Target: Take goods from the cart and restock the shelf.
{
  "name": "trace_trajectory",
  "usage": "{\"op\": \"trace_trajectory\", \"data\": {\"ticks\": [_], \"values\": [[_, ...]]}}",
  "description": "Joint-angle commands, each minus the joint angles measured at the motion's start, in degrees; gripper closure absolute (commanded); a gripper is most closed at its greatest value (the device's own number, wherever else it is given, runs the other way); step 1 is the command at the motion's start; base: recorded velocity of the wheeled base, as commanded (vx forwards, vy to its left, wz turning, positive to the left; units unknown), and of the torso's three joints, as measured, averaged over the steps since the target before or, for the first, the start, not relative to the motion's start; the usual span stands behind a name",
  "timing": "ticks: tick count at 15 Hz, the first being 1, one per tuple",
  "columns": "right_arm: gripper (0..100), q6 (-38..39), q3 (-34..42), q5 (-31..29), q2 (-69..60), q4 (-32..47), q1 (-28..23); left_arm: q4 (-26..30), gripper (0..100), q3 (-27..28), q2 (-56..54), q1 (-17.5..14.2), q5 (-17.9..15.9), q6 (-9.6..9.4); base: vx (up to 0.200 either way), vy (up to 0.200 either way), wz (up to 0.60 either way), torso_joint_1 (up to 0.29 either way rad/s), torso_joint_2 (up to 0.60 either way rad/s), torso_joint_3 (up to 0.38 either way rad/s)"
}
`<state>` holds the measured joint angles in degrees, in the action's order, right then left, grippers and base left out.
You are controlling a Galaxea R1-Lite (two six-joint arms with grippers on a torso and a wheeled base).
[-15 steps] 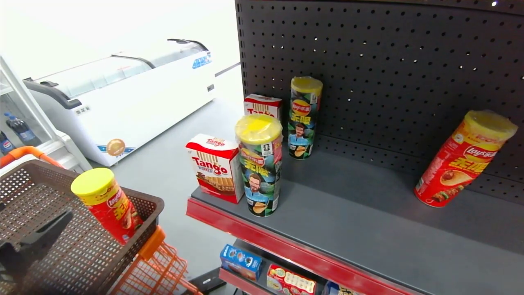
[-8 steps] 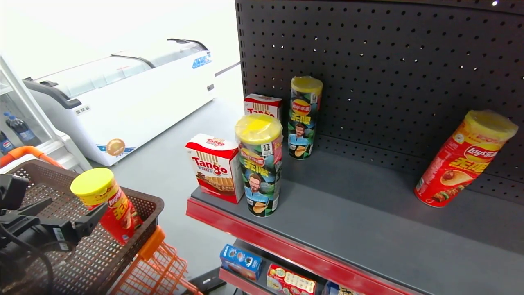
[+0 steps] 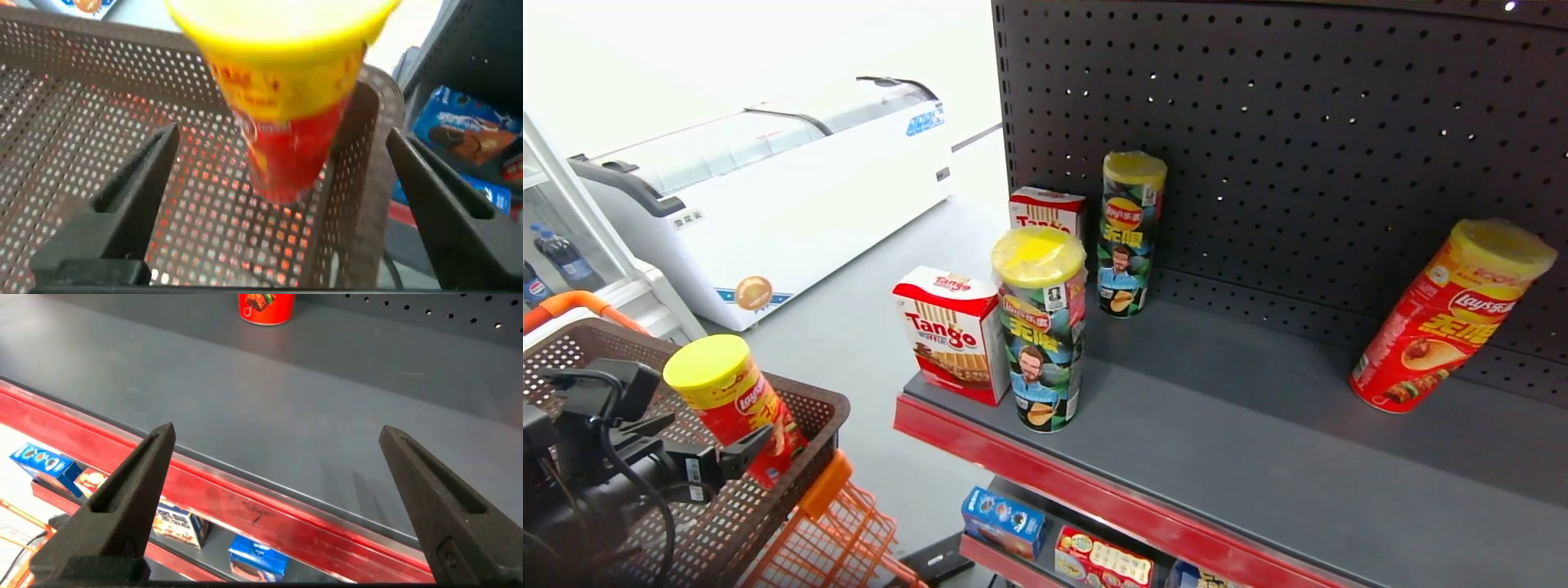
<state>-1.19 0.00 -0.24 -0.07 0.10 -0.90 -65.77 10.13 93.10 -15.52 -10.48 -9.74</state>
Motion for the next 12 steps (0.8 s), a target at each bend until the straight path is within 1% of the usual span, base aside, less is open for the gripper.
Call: {"op": "trace_trajectory", "data": {"ticks": [1,7,10,11,12], "values": [[0,0.0,0.0,0.0,0.1,0.0,0.0,-2.3,0,1.8,4.9,0.0,0.0,0.34,0.000,0.000,0.00,0.000,0.00,0.000],[0,0.0,0.0,0.0,0.1,0.0,0.0,-10.6,0,7.0,14.6,0.2,0.0,0.51,0.000,0.000,0.00,0.000,0.00,0.000],[0,0.0,0.0,0.0,0.1,0.0,0.0,-10.8,0,9.8,16.8,0.3,0.0,0.51,0.000,0.000,0.00,0.000,0.00,0.000],[0,0.0,0.0,0.0,0.1,0.0,0.0,-10.8,100,10.0,17.3,0.2,0.0,0.51,0.000,0.000,0.00,0.000,0.00,0.000],[0,0.0,0.0,0.0,0.1,0.0,0.0,-10.5,100,11.0,17.6,0.3,0.0,0.51,0.000,0.000,0.00,0.000,0.00,0.000]]}}
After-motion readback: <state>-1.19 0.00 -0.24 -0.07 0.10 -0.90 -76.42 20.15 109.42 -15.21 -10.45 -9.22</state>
